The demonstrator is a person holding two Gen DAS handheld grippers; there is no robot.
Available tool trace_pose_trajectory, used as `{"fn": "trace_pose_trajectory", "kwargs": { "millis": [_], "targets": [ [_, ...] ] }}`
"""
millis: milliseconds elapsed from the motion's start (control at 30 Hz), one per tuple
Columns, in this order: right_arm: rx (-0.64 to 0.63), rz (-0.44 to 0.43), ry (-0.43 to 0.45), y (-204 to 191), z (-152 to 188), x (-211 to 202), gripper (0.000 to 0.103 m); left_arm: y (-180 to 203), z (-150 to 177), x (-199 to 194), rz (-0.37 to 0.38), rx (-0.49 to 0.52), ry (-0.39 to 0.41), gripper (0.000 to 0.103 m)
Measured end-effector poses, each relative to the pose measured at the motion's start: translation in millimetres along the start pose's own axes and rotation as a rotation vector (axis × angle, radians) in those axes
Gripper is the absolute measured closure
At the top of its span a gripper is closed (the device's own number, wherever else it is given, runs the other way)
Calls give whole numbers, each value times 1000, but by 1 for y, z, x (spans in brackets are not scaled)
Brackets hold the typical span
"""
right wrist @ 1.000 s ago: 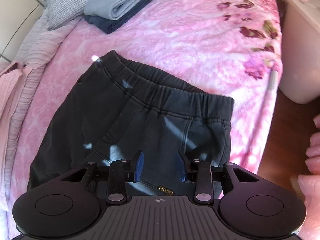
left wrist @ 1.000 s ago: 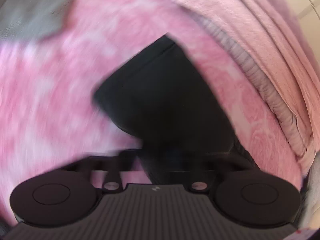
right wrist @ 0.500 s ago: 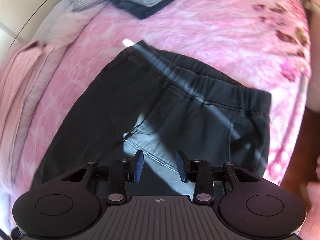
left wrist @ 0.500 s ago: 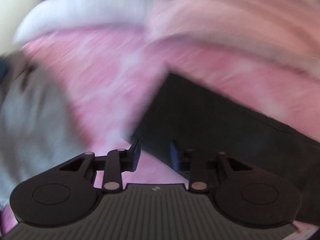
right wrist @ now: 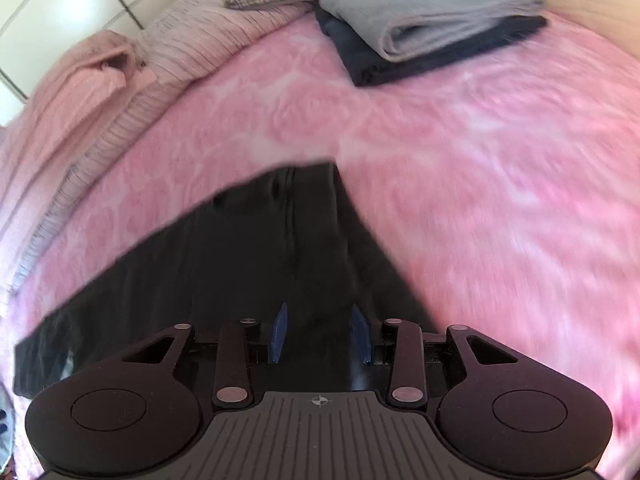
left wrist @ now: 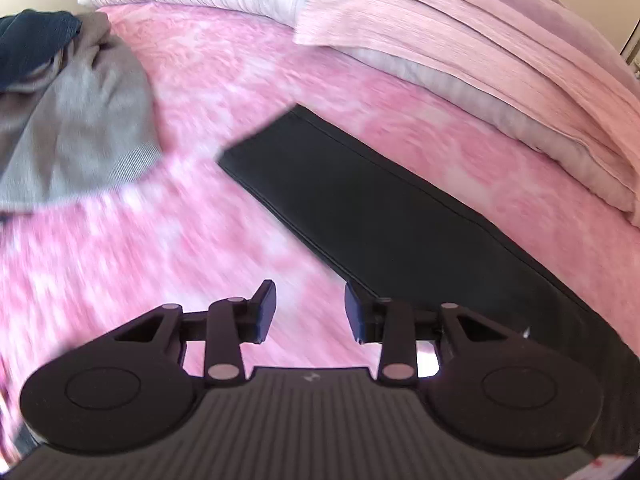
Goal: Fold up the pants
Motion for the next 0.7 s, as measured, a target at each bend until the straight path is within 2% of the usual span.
{"fn": "trace_pose_trajectory", "kwargs": {
  "millis": [200,333,400,500,533,567,667,700],
  "targets": [
    [7,-168,-52,1,-62,52,70,86,33,-22,48,-16,-1,70],
    [12,-230,-113,7,-82,82,70,125,48,-27,50,-21,-10,68],
    [35,-292,-134,8,-87,90,71,138,53,-30,43,-25,-16,68],
    [95,-367,-180,8,-93,101,96,150,55,-37,28,-21,-12,68],
    [92,-383,-175,5,-96,99,102,153,56,-39,23,-23,-12,68],
    [67,-401,-149,0,-100,94,103,155,56,-41,16,-26,-11,68],
    [-111,-417,0,-26,-109,60,103,159,53,-46,-5,-30,-7,68],
    [-156,-386,35,-26,-111,57,103,162,51,-49,-8,-24,1,68]
  ]
}}
Point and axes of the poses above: each gripper's, at about its wrist camera, not at the fingertips, and x roughly the way its jaws point, y to its right, z to its underside, the point moved 10 cm from there along x, roughly the way its jaws point, and after that the axes turned 11 degrees about x, right-handed, at the moved point
